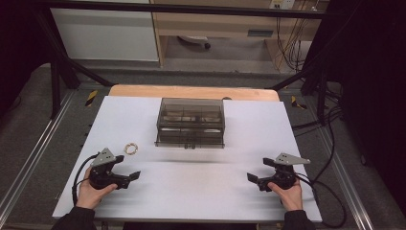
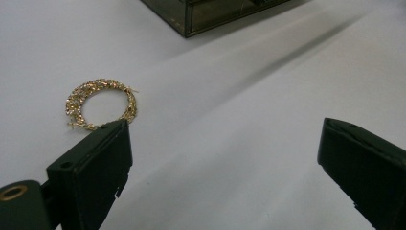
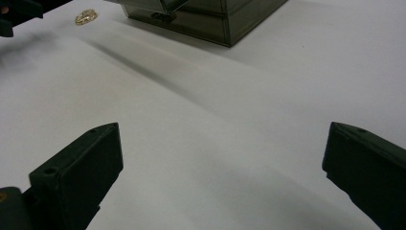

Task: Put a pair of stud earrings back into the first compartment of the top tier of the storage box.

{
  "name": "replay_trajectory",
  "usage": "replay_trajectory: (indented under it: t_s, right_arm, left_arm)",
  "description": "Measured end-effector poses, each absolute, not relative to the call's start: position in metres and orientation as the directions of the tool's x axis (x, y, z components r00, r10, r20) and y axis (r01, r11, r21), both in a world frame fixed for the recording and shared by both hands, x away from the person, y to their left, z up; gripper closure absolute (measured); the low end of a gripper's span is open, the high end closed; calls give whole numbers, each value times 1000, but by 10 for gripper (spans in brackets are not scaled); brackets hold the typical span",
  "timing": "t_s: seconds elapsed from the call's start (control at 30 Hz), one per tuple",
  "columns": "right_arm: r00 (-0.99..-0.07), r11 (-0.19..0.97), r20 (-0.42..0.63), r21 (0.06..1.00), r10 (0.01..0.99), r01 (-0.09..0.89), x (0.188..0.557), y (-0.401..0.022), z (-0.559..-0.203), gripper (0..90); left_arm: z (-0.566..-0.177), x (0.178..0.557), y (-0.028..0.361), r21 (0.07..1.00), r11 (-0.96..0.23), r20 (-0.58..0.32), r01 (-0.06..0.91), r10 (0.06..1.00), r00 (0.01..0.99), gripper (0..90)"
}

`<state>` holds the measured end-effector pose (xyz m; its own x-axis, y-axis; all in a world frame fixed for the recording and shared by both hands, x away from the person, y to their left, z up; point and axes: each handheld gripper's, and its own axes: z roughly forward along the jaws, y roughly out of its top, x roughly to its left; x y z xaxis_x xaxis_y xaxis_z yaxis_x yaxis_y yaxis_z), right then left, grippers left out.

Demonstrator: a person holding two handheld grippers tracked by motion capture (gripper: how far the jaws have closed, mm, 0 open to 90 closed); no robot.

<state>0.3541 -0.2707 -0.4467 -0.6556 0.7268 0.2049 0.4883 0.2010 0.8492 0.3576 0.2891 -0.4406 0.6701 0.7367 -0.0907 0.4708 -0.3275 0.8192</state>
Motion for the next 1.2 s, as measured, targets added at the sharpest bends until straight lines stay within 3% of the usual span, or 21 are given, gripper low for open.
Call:
replay_trajectory:
  t_s: [1.2]
  right_arm:
    - [-652,216,194,843,733,493,354,-271,-447,6]
  left_arm:
    - [-424,371,293,801,-332,-97,497,748,656,48]
